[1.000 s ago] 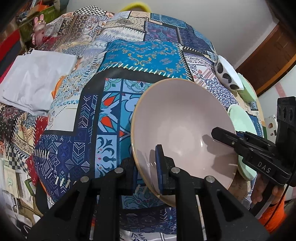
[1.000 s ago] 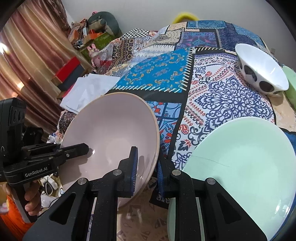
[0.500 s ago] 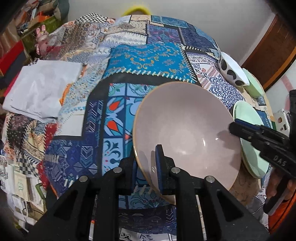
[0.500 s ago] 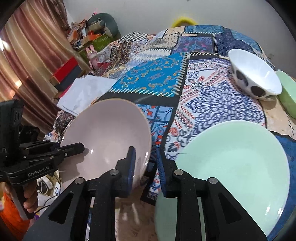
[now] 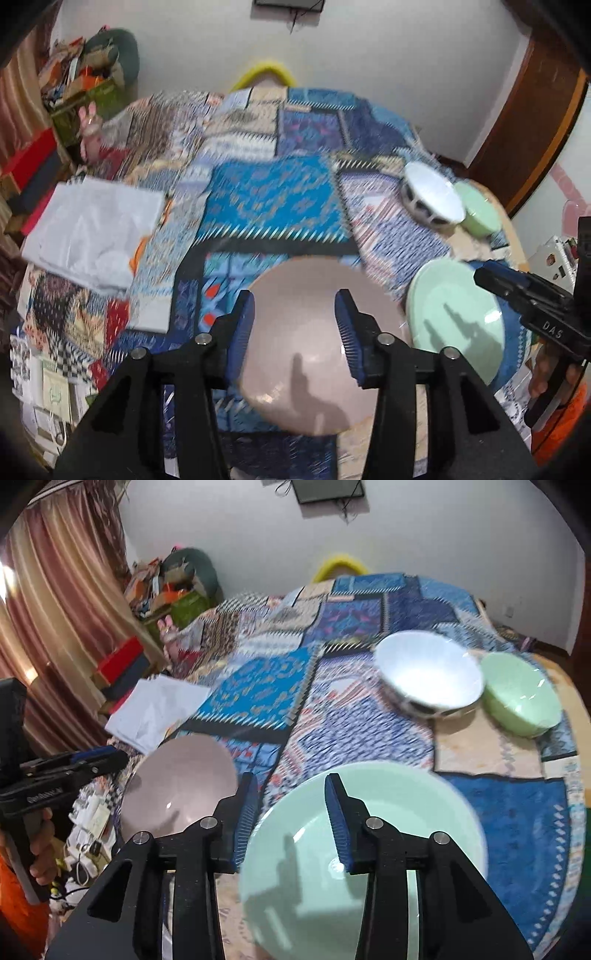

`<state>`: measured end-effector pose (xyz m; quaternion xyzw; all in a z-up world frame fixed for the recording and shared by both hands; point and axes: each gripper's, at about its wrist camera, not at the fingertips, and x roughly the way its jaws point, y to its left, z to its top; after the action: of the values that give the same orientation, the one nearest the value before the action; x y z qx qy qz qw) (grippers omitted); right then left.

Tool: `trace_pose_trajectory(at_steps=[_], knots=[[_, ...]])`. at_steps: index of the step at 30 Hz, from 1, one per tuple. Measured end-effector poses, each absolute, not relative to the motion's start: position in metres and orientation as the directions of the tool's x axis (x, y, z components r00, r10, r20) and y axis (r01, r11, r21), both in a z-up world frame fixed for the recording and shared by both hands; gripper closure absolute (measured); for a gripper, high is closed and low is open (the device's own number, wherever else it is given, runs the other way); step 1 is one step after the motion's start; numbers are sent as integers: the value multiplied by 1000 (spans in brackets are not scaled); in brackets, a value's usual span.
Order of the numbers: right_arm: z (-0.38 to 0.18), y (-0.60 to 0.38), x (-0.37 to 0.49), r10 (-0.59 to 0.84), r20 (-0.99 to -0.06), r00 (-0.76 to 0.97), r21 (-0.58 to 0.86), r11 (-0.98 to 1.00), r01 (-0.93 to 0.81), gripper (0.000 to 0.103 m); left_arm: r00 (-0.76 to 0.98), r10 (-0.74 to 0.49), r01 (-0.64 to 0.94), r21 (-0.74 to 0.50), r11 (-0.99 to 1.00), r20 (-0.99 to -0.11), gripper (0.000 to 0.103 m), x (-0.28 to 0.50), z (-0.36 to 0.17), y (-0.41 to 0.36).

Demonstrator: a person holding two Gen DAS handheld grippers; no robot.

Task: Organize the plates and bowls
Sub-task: 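Move the left tool to the white spotted bowl and grasp its rim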

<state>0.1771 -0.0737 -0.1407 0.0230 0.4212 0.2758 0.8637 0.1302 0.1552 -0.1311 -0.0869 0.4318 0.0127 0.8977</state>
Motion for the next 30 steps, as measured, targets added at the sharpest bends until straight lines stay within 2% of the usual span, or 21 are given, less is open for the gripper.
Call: trace_pose_trajectory(at_steps=[3,8,12,17,27,30], knots=[[-129,-92,183,478,-697,535,249,861,-444,63,647,-67,-74,-150,986,-759,48,143,-119,139],[-113,-125,201,438,-670,599,217,888,-406,58,662,-104,-16,-154,988,-742,44,178,-103,103],[-110,-153,220,402,-663,632,202,909,-365,56,635,-163,29,-187,982,-755,31,213,-104,78],[-119,-175,250,360,-674,646,188,928,-321,55,571,-194,80,-181,980,-798,31,263,-121,48],[-171,-181,292,407,-731,548,302,913,-275,55,505,-174,94,-147,985,-845,31,346,-172,11],[-185,-180,301,417,-742,524,333,909,-251,61,502,-164,93,-135,986,-849,33,363,-182,5]])
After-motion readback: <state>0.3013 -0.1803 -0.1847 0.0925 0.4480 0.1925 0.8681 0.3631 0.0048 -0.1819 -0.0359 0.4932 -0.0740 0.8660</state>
